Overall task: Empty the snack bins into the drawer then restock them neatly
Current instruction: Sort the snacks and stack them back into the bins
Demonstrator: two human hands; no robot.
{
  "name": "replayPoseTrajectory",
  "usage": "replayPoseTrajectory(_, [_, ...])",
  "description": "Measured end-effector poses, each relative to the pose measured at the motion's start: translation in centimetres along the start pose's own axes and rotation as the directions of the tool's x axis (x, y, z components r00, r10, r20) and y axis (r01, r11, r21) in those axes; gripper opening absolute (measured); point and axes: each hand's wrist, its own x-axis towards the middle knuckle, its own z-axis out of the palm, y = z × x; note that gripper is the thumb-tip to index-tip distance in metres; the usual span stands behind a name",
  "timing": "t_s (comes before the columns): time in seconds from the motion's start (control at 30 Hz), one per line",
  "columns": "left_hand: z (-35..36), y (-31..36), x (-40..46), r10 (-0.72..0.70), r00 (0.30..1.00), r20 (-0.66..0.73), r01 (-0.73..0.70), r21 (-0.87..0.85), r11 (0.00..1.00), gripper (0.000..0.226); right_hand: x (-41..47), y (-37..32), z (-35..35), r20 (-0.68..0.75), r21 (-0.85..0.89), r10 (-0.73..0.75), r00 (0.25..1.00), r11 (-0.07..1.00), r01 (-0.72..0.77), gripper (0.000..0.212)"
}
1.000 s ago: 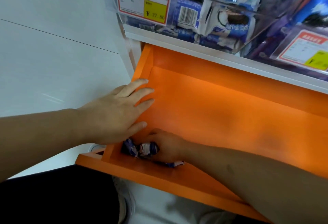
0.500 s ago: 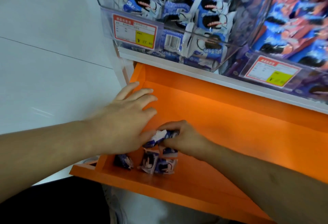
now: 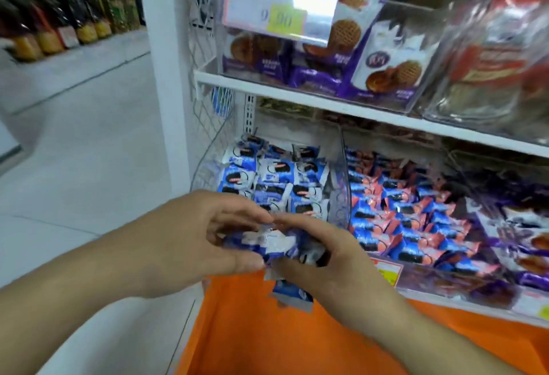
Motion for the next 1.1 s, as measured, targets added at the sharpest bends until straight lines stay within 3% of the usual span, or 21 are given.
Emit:
replayPoseTrajectory(0.07, [-0.9, -0.2, 1.4, 0.004, 0.993, -0.122, 0.003, 0.052, 0.999, 0.038, 1.1, -1.6, -1.4, -0.074, -0.096, -0.063, 0.995, 0.994, 0.055, 0.068])
replayPoseTrajectory(0.13, [-1.0, -0.2, 3.1, 0.026, 0.960, -0.279, 0.039, 0.224, 0.974, 0.035, 2.7, -2.5, -3.0, -0.166, -0.177, -0.103, 0.981, 0.981, 0.073, 0.077])
replayPoseTrajectory(0.2, [-0.4, -1.2, 5.5, 0.074, 0.936, -0.344, 0.073, 0.396, 0.915, 0.037, 4.1, -3.1, -4.4, -0.218, -0.259, -0.130, 0.967, 0.963, 0.071, 0.080])
replayPoseTrajectory(0.37, [1.6, -4.5, 12.1, 0.020, 0.957, -0.288, 0.124, 0.474, 0.872, 0.040, 5.5, -2.2, -7.0, -0.272, -0.328, -0.161, 0.949, 0.942, 0.066, 0.070])
replayPoseTrajectory(0.6, [5.7, -3.7, 17.0, 0.157, 0.969, -0.193, -0.064, 0.416, 0.907, 0.034, 5.0, -0.6, -8.8, -0.326, -0.268, -0.117, 0.938, 0.963, 0.026, 0.053])
replayPoseTrajectory(0.7, [7.4, -3.6, 18.0, 0.184, 0.980, -0.075, -0.142, 0.382, 0.913, 0.026, 5.2, -0.5, -9.3, -0.339, -0.215, -0.094, 0.936, 0.976, 0.020, 0.044])
replayPoseTrajectory(0.8, [7.5, -3.1, 17.1, 0.158, 0.984, -0.081, -0.122, 0.341, 0.932, 0.029, 5.0, -0.5, -9.5, -0.354, -0.132, -0.095, 0.931, 0.990, 0.051, 0.040])
replayPoseTrajectory(0.87, [6.8, -2.0, 15.5, 0.034, 0.975, -0.220, 0.003, 0.165, 0.986, 0.024, 4.8, -0.4, -9.4, -0.365, -0.103, -0.123, 0.923, 0.990, 0.092, 0.035])
replayPoseTrajectory(0.9, [6.6, -1.1, 14.5, -0.091, 0.965, -0.246, 0.081, -0.050, 0.995, 0.020, 4.7, -0.4, -9.2, -0.373, -0.099, -0.137, 0.918, 0.989, 0.107, 0.032])
replayPoseTrajectory(0.93, [6.5, -0.2, 13.4, -0.217, 0.959, -0.184, 0.146, -0.334, 0.931, 0.020, 4.7, -0.5, -9.0, -0.377, -0.096, -0.148, 0.915, 0.988, 0.120, 0.028])
replayPoseTrajectory(1.0, [6.8, 1.7, 11.6, -0.284, 0.957, 0.054, 0.230, -0.740, 0.632, 0.027, 4.7, -0.6, -8.3, -0.371, -0.068, -0.174, 0.912, 0.985, 0.160, 0.023])
replayPoseTrajectory(1.03, [6.9, 2.2, 10.9, -0.274, 0.956, 0.107, 0.242, -0.815, 0.527, 0.031, 4.8, -0.8, -7.9, -0.358, -0.049, -0.186, 0.915, 0.982, 0.180, 0.020])
replayPoseTrajectory(1.1, [6.8, 2.7, 9.9, -0.268, 0.960, 0.081, 0.193, -0.885, 0.424, 0.025, 4.8, -1.2, -7.1, -0.320, 0.017, -0.179, 0.930, 0.981, 0.194, 0.021])
